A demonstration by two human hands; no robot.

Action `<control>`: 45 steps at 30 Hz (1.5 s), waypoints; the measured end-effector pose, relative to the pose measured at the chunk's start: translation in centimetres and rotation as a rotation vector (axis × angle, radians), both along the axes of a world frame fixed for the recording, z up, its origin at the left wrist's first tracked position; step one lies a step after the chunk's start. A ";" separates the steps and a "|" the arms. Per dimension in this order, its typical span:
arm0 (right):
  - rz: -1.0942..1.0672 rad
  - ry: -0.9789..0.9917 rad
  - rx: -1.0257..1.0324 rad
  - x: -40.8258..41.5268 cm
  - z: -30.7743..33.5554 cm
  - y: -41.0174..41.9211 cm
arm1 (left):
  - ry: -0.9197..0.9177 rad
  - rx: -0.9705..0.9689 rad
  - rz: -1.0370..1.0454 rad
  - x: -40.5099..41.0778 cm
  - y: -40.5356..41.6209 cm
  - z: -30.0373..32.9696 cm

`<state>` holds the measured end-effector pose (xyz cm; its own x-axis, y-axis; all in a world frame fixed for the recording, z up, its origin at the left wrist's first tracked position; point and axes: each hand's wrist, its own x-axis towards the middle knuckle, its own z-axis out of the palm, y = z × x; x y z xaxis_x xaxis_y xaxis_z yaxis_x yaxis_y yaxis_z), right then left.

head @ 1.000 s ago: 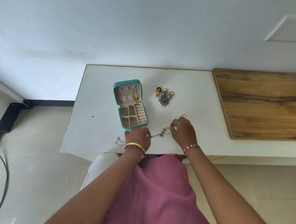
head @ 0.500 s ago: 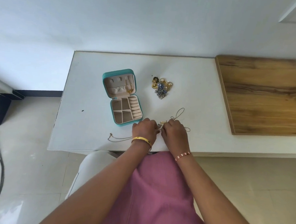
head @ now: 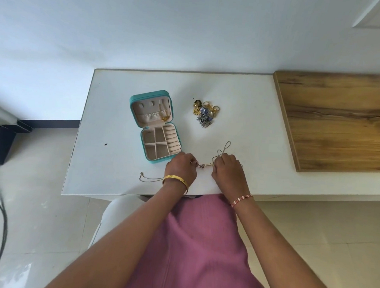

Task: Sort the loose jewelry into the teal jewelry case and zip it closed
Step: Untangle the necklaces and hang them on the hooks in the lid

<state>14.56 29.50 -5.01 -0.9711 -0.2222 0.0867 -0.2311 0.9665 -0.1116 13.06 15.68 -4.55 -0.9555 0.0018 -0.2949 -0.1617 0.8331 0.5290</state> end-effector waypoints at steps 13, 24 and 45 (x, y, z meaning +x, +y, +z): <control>-0.087 -0.201 -0.410 -0.4 -0.3 -1.3 | 0.018 0.152 0.068 -0.1 -0.3 0.4; -0.165 -0.269 -0.621 -1.3 1.8 -0.9 | 0.087 0.411 0.128 -0.7 -1.2 2.4; -0.296 -0.446 -1.126 -1.3 5.7 -0.1 | 0.035 1.256 0.878 -1.2 -2.6 7.7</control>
